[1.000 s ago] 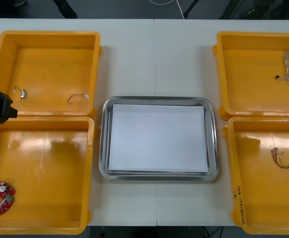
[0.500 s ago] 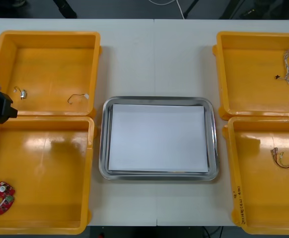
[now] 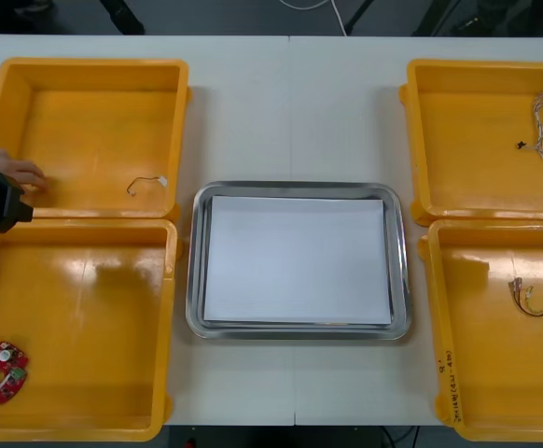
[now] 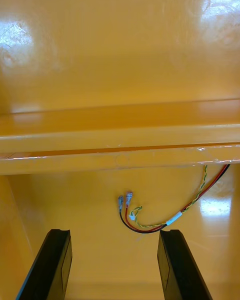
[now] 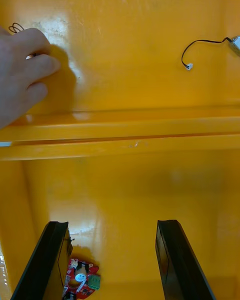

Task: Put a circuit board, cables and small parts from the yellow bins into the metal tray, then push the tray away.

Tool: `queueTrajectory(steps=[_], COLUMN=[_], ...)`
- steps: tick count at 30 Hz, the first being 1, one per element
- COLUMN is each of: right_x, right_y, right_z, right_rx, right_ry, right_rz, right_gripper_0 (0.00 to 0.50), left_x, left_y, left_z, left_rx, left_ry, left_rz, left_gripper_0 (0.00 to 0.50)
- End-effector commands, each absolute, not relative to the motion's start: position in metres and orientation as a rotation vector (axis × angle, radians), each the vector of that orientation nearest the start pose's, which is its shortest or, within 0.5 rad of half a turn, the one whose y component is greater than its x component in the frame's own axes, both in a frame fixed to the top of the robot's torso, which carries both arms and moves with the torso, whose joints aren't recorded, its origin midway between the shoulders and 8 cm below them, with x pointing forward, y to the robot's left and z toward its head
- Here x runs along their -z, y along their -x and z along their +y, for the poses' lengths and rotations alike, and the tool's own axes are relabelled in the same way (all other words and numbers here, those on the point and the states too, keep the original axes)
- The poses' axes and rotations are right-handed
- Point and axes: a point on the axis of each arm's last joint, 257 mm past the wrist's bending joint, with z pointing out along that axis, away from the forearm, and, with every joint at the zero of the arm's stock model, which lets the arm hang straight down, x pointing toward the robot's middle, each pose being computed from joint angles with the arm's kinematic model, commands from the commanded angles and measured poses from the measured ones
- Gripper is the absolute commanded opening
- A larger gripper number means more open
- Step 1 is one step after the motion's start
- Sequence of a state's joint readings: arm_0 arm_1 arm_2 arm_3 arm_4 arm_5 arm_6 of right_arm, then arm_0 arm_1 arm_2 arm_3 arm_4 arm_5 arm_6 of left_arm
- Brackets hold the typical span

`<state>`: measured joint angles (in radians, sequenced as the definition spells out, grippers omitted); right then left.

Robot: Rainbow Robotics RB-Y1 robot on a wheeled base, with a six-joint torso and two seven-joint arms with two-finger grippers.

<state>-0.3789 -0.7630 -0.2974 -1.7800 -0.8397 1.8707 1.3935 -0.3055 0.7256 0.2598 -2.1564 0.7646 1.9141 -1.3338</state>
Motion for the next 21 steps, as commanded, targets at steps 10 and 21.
queueTrajectory(steps=[10,21], right_x=[0.1709,0.1709], right_y=[-0.4297,-0.4297], right_z=[-0.3902,-0.3902], right_rx=[-0.123,-0.123], right_ry=[-0.033,-0.033], right_rz=[2.726,2.726], right_gripper_0=[0.500,0.500], left_x=[0.1281,0.1281], left_y=[-0.4080,-0.4080], left_z=[0.3616,0.3616], left_rx=[-0.056,-0.056], left_ry=[0.004,0.004], left_rz=[2.574,2.574], left_gripper_0=[0.500,0.500])
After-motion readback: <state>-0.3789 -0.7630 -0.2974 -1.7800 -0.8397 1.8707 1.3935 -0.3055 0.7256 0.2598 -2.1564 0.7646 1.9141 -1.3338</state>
